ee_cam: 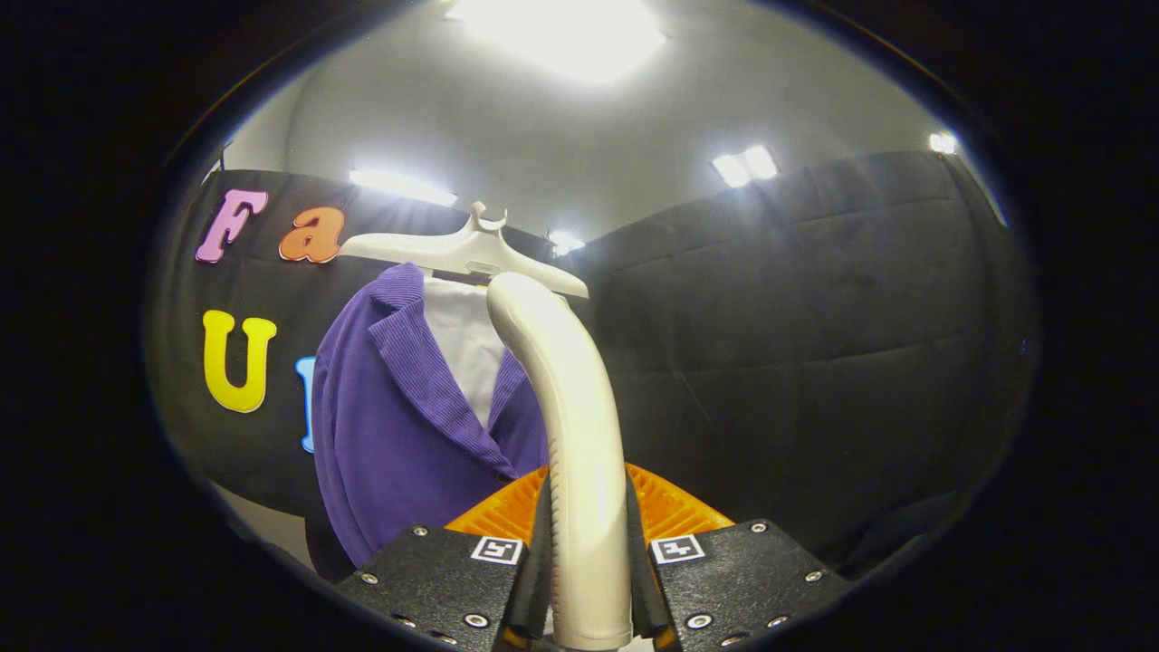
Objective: Iron the clothes twice with a garment steamer, once on the left side and once on the right side.
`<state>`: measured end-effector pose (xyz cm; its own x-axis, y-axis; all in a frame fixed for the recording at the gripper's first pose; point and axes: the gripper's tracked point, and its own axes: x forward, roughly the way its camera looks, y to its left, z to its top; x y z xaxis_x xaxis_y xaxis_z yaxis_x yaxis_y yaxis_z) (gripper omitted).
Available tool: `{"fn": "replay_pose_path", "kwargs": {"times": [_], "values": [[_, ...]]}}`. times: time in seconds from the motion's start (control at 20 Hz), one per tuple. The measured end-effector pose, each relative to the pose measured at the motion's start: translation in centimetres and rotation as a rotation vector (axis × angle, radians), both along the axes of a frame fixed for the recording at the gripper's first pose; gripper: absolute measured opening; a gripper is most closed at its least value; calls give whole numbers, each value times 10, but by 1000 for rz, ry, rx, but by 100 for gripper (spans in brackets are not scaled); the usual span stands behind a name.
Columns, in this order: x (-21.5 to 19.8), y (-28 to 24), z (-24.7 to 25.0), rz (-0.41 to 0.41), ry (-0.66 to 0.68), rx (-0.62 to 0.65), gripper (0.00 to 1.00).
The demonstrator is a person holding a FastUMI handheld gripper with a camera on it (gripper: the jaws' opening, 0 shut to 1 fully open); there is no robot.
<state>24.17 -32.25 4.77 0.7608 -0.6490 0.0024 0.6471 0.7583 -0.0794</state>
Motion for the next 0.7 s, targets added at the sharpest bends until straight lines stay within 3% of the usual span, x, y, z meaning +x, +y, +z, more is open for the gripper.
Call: {"fn": "replay_pose_path", "kwargs": {"times": [0.4,0.7], "values": [[69,-20,-19,-26,69,-33,37],[75,-36,-72,-55,155,-9,37]]}}
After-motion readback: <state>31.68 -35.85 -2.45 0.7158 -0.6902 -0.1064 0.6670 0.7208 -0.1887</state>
